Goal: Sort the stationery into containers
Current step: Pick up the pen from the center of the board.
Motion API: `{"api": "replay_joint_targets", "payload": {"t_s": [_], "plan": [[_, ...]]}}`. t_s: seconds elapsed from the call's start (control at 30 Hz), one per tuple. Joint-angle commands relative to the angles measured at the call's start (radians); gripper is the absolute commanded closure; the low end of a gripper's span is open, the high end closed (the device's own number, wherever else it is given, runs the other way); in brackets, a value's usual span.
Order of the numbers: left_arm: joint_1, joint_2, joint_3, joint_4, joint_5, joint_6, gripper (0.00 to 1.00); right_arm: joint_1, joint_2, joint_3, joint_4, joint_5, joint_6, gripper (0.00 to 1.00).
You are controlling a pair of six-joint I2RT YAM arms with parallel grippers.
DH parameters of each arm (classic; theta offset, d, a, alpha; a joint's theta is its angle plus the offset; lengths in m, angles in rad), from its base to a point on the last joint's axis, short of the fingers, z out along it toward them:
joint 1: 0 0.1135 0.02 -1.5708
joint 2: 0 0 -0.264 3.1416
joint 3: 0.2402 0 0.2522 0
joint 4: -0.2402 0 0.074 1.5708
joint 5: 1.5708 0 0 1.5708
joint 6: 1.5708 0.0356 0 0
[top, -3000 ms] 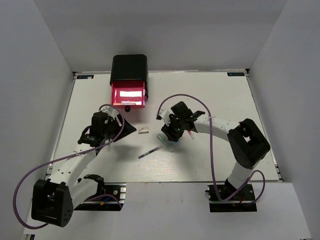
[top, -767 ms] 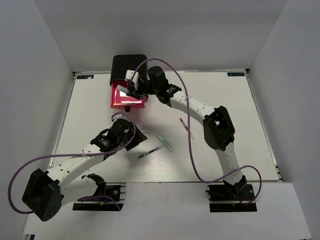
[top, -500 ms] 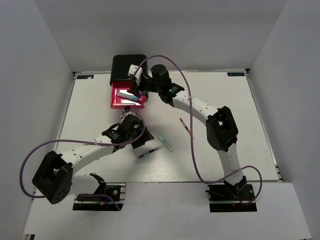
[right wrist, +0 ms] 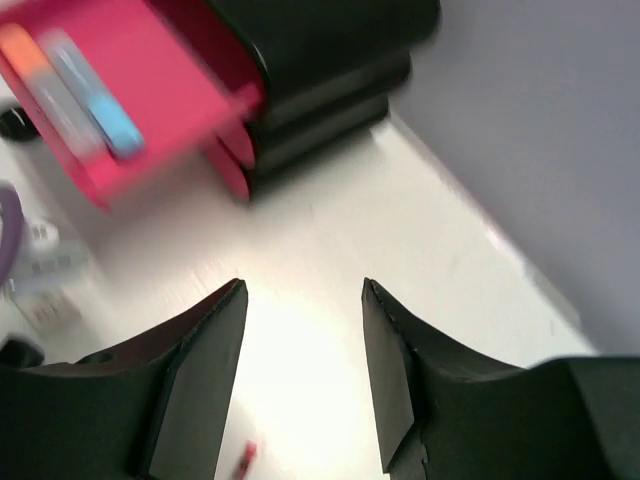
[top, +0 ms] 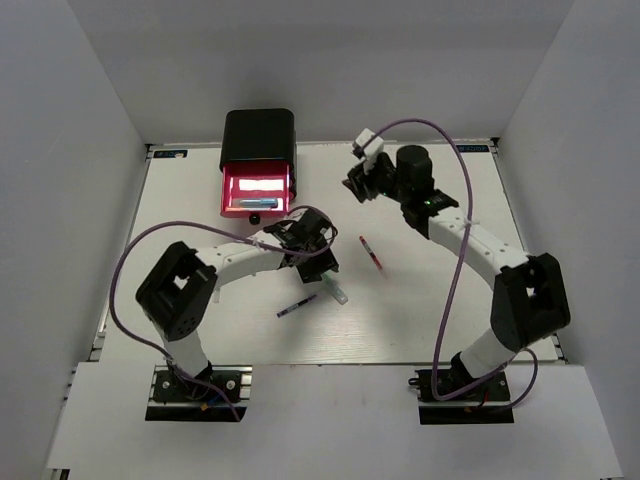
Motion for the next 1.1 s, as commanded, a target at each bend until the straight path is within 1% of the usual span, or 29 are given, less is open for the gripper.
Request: {"api": "replay_joint_targets", "payload": {"t_s": [0.0, 0.07, 0.1, 0.17, 0.2, 0.23, 0.43, 0.5, 0.53, 0.57, 0.63, 0.67, 0.7, 0.77, 0.8, 0.83, 0.87, 0.9, 1.0, 1.07], "plan": [[-0.026, 0.062, 0.104, -0.107, -0.030, -0.037, 0.41, -0.038, -0.131, -0.157, 0.011, 0.013, 0.031, 0.44], [-0.027, 0.101, 0.136, -0.119, -0.030, -0.037, 0.41, -0.067, -0.168, -0.235, 0.011, 0.008, 0.034, 0.44], [-0.036, 0.122, 0.158, -0.156, -0.030, -0.037, 0.41, -0.073, -0.219, -0.275, 0.013, 0.011, 0.052, 0.44], [-0.045, 0.196, 0.246, -0.223, -0.030, -0.028, 0.41, -0.096, -0.244, -0.328, 0.010, 0.007, 0.063, 0.44], [-0.045, 0.217, 0.291, -0.284, -0.030, -0.028, 0.41, -0.106, -0.286, -0.340, 0.008, 0.005, 0.075, 0.44], [-0.054, 0.233, 0.302, -0.305, -0.039, -0.028, 0.41, -0.112, -0.294, -0.369, 0.008, 0.004, 0.083, 0.44], [-0.063, 0.291, 0.313, -0.316, -0.039, -0.028, 0.41, -0.156, -0.363, -0.458, 0.005, -0.015, 0.108, 0.44], [-0.063, 0.315, 0.355, -0.328, -0.048, -0.016, 0.44, -0.169, -0.368, -0.477, 0.002, -0.026, 0.118, 0.44], [-0.063, 0.341, 0.369, -0.352, -0.048, -0.005, 0.46, -0.170, -0.383, -0.490, 0.001, -0.029, 0.120, 0.44], [-0.063, 0.352, 0.391, -0.352, -0.048, 0.007, 0.54, -0.184, -0.386, -0.497, -0.001, -0.033, 0.129, 0.44], [-0.072, 0.362, 0.405, -0.363, -0.048, 0.019, 0.64, -0.184, -0.402, -0.521, -0.006, -0.041, 0.132, 0.44], [-0.073, 0.371, 0.405, -0.363, -0.048, 0.030, 0.74, -0.190, -0.405, -0.526, -0.007, -0.041, 0.137, 0.44], [-0.073, 0.371, 0.405, -0.363, -0.059, 0.030, 0.77, -0.193, -0.412, -0.532, -0.009, -0.044, 0.137, 0.44], [-0.073, 0.337, 0.414, -0.363, -0.071, 0.044, 0.84, -0.198, -0.434, -0.555, -0.012, -0.065, 0.132, 0.39], [-0.073, 0.319, 0.414, -0.349, -0.086, 0.062, 0.86, -0.201, -0.437, -0.566, -0.019, -0.072, 0.126, 0.36], [-0.073, 0.297, 0.414, -0.339, -0.099, 0.076, 0.87, -0.202, -0.451, -0.573, -0.029, -0.113, 0.108, 0.33], [-0.063, 0.249, 0.425, -0.317, -0.129, 0.099, 0.90, -0.204, -0.458, -0.578, -0.039, -0.127, 0.097, 0.27], [-0.063, 0.224, 0.425, -0.308, -0.140, 0.111, 0.90, -0.201, -0.463, -0.592, -0.042, -0.151, 0.091, 0.26], [-0.037, 0.132, 0.469, -0.308, -0.212, 0.121, 0.90, -0.204, -0.497, -0.628, -0.046, -0.196, 0.080, 0.26], [-0.005, 0.087, 0.481, -0.308, -0.258, 0.121, 0.90, -0.210, -0.515, -0.641, -0.044, -0.222, 0.080, 0.31]]}}
